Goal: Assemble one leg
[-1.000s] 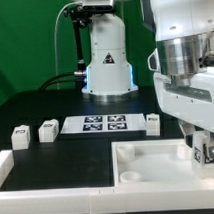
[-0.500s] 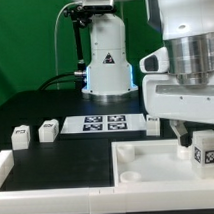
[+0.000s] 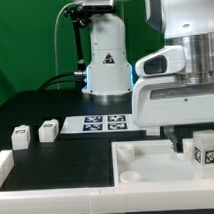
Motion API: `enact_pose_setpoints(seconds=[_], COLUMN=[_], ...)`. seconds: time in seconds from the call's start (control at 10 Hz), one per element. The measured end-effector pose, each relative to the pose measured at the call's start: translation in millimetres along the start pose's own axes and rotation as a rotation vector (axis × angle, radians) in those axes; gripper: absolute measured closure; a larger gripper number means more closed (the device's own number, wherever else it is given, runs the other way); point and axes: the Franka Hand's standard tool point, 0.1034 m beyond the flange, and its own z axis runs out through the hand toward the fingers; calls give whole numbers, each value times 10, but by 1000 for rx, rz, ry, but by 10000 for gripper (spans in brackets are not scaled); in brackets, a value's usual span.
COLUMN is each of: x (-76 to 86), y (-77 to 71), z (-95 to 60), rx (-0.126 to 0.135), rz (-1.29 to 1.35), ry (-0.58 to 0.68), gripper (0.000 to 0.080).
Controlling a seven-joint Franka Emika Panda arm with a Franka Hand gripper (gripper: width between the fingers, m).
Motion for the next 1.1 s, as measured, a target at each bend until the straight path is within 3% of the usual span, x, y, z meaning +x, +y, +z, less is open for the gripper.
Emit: enact_pose_setpoints(seconds=[0.2,0.4,0.6,0.8,1.1], x=[16,16,16,16,12], y=[18,19,20,19,42], z=[-2,-1,-2,-2,-6], rx=[-11,-11,-11,-9,-1], rz=[-188,-198,-198,-155,253], ry=[12,12,12,12,15], gripper=[150,193,510,509,509])
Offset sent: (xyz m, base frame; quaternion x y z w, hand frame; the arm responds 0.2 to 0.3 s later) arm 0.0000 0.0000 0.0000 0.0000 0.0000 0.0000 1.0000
